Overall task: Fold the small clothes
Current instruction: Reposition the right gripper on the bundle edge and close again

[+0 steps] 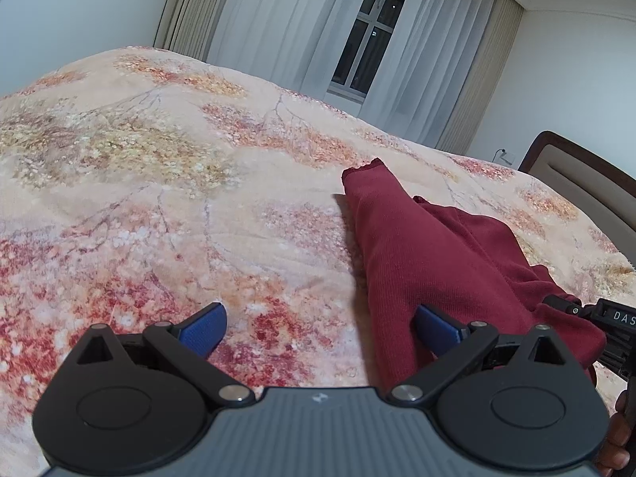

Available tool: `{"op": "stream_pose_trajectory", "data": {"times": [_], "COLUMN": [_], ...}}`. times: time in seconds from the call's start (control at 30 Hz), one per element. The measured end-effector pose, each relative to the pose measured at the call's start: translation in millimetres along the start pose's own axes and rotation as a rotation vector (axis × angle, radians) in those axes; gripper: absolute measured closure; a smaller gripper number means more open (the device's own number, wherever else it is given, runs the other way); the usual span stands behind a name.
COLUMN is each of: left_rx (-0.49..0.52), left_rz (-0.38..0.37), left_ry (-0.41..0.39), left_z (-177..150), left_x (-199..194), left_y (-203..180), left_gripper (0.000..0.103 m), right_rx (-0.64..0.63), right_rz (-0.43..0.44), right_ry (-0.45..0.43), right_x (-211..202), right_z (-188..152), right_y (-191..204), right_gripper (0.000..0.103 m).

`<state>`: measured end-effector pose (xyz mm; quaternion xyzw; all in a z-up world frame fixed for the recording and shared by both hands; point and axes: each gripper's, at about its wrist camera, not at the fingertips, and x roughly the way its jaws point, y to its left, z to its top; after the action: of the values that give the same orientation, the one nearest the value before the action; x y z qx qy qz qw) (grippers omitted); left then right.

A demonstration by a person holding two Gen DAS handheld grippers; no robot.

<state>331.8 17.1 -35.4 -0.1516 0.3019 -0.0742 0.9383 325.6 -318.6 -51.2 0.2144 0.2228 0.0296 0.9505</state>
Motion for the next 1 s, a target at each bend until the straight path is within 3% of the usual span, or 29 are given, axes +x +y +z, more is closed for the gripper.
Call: {"op": "stream_pose_trajectory", "data": {"times": [0.27, 0.47, 0.63, 0.83, 1.0], "left_rx": [0.010, 0.036, 0.103, 0.186, 0.115], "left_rz": [0.004, -0.007, -0.032, -0.022, -0.047], "left_ry": [0.021, 0.035, 0.029, 0.080, 0.110], "left_z": [20.4, 34.2, 45.5, 33.4, 24.9], "left_x": [9.5, 18.3, 25.1, 48.0, 53.6], "left_y": [-14.2, -34.4, -65.9, -90.6, -79.8], "left_gripper": [0.000, 0.000, 0.000, 0.000, 0.000], "right_rx": [-0.053, -0.154, -0.191, -0.150, -0.136], "right_rz": [-0.001, -0.023, -0.124, -0.200, -0.186], "right_ry": [-0.003, -0.110, -0.201, -0.097, -0.086], "right_x": [1.7, -13.3, -29.6, -13.4, -13.6], "right_z": [0.0, 12.3, 21.0, 10.3, 5.0], "right_y": [1.6, 4.0, -13.8, -49.2, -54.3], "right_gripper": [0.088, 0.090, 0.090, 0.089, 0.083]}}
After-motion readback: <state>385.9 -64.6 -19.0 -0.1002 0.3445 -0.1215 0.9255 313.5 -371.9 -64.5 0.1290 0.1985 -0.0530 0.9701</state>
